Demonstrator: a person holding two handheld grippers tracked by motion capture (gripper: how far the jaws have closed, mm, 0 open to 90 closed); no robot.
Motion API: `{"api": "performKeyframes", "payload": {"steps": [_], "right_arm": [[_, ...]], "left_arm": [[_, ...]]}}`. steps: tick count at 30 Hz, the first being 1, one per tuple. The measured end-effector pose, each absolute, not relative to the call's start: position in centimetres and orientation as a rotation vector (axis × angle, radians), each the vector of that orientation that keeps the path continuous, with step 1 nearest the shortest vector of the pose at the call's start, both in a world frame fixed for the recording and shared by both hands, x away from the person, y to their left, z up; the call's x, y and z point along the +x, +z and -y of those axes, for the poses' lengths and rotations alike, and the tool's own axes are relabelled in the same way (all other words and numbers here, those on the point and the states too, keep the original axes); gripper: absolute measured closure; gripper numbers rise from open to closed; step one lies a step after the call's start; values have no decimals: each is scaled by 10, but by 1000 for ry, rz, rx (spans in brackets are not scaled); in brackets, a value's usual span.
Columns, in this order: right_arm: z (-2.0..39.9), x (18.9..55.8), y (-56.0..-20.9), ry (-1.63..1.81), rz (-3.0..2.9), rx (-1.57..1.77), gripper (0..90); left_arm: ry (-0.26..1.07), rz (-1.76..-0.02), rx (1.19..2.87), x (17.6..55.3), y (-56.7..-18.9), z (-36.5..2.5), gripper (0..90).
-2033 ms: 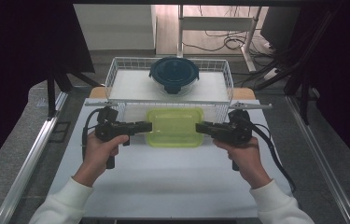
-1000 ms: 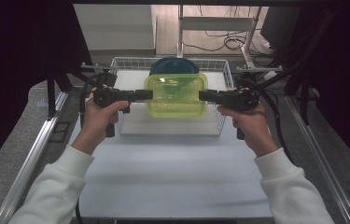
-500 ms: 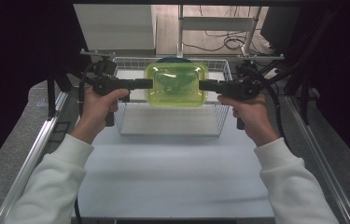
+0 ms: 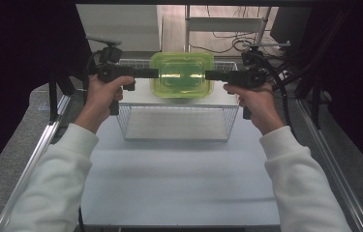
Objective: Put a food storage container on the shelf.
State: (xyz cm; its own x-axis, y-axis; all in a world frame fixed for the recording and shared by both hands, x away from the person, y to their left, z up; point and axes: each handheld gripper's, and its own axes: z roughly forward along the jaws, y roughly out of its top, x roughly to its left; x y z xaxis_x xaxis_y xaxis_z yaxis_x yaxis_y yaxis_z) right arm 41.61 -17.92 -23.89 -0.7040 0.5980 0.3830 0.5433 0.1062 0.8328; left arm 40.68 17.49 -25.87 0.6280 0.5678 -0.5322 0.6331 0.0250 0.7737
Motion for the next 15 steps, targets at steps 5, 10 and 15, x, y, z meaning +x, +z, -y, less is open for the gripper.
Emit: {"api": "performKeyframes", "payload": {"steps": [5,10,15], "right_arm": [[177,430,-237,1689,-2301,1214,749],[176,443,-236,1689,-2305,1249,749],[174,456,-236,1677,-2315,1307,750]], "left_arm": [[-85,-1025,1635,420,-256,-177,780],[-106,-1044,1633,433,-254,-177,779],[-138,-1079,1616,446,-256,-179,779]]}}
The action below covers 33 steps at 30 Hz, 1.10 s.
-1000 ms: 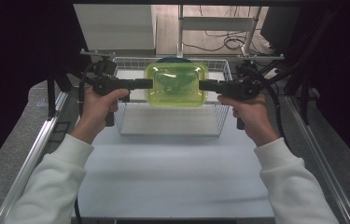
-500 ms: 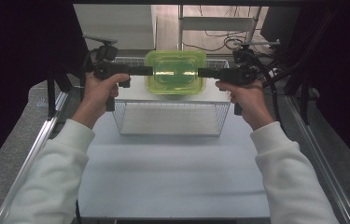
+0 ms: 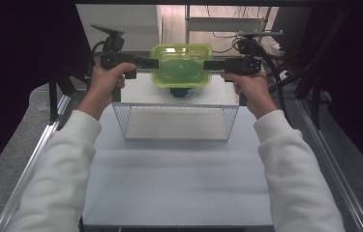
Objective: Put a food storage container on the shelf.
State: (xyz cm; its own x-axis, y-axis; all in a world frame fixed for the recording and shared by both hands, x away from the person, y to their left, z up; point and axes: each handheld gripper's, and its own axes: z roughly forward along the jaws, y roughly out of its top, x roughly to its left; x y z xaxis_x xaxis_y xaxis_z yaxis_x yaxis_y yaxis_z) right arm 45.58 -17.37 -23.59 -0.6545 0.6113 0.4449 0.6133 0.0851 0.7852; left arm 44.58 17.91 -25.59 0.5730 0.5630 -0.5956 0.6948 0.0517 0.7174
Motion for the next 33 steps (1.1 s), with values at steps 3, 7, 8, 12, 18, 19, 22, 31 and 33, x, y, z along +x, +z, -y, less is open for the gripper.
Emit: {"api": "performKeyframes", "payload": {"steps": [3,7,8,12,18,19,22,31,33], "right_arm": [[172,463,-236,-1653,2301,-1320,749],[170,473,-239,-1607,2280,-1345,748],[170,475,-240,-1606,2268,-1352,747],[171,485,-243,-1570,2234,-1387,749],[170,499,-250,-1521,2168,-1437,725],[170,502,-252,-1509,2149,-1442,720],[172,508,-257,-1511,2086,-1459,711],[175,511,-267,-1574,1971,-1479,672],[176,510,-269,-1588,1973,-1483,623]], "left_arm": [[-174,-1096,1617,454,-260,-182,779],[-215,-1118,1592,463,-267,-185,775],[-221,-1124,1583,465,-267,-185,774],[-254,-1142,1548,471,-269,-185,767],[-293,-1209,1488,482,-276,-187,771],[-309,-1214,1475,484,-277,-188,767],[-331,-1226,1457,488,-281,-189,755],[-355,-1210,1434,491,-288,-188,723],[-333,-1197,1442,492,-288,-186,652]]}}
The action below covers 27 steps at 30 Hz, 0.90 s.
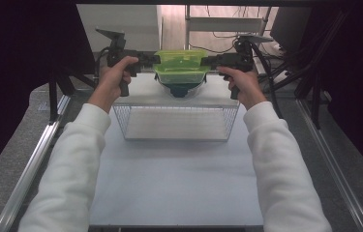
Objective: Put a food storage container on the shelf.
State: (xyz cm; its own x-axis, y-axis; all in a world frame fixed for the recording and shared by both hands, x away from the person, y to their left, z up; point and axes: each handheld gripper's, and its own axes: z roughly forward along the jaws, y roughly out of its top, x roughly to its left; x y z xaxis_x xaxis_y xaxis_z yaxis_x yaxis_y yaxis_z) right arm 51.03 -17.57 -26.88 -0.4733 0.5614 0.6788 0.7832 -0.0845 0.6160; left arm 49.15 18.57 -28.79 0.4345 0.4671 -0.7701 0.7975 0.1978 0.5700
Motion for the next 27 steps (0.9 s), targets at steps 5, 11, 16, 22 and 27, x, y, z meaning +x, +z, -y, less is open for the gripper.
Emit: {"api": "performKeyframes", "payload": {"steps": [5,11,16,22,27], "right_arm": [[177,505,-267,-1640,2006,-1466,441],[187,494,-258,-1694,2073,-1447,330],[195,476,-253,-1713,2204,-1396,318],[203,445,-255,-1715,2405,-1281,293],[219,407,-274,-1736,2517,-1141,277]], "left_arm": [[-221,-1177,1446,489,-284,-183,429],[-116,-1150,1468,476,-277,-187,278],[-11,-1122,1527,458,-272,-189,230],[90,-1045,1573,419,-272,-200,211],[145,-1020,1621,378,-292,-201,206]]}}
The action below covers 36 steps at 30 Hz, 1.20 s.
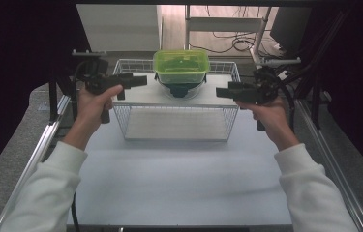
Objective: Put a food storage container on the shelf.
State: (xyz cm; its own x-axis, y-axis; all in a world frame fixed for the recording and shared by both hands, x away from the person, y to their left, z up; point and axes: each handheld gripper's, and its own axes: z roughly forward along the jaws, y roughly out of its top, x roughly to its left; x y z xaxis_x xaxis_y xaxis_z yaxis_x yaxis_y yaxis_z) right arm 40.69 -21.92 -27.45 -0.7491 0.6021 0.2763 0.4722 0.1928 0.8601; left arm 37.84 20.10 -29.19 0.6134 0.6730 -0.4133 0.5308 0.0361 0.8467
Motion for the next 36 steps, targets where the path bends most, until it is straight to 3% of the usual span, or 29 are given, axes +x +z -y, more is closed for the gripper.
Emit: {"api": "performKeyframes", "payload": {"steps": [15,27,36], "right_arm": [[258,311,-354,1530,-2323,999,255],[267,276,-438,1368,-2334,1033,239],[269,275,-447,1365,-2341,1040,238]], "left_arm": [[200,-997,1775,276,-393,-197,197],[251,-1045,1932,247,-465,-183,202],[250,-1054,1930,248,-470,-184,201]]}}
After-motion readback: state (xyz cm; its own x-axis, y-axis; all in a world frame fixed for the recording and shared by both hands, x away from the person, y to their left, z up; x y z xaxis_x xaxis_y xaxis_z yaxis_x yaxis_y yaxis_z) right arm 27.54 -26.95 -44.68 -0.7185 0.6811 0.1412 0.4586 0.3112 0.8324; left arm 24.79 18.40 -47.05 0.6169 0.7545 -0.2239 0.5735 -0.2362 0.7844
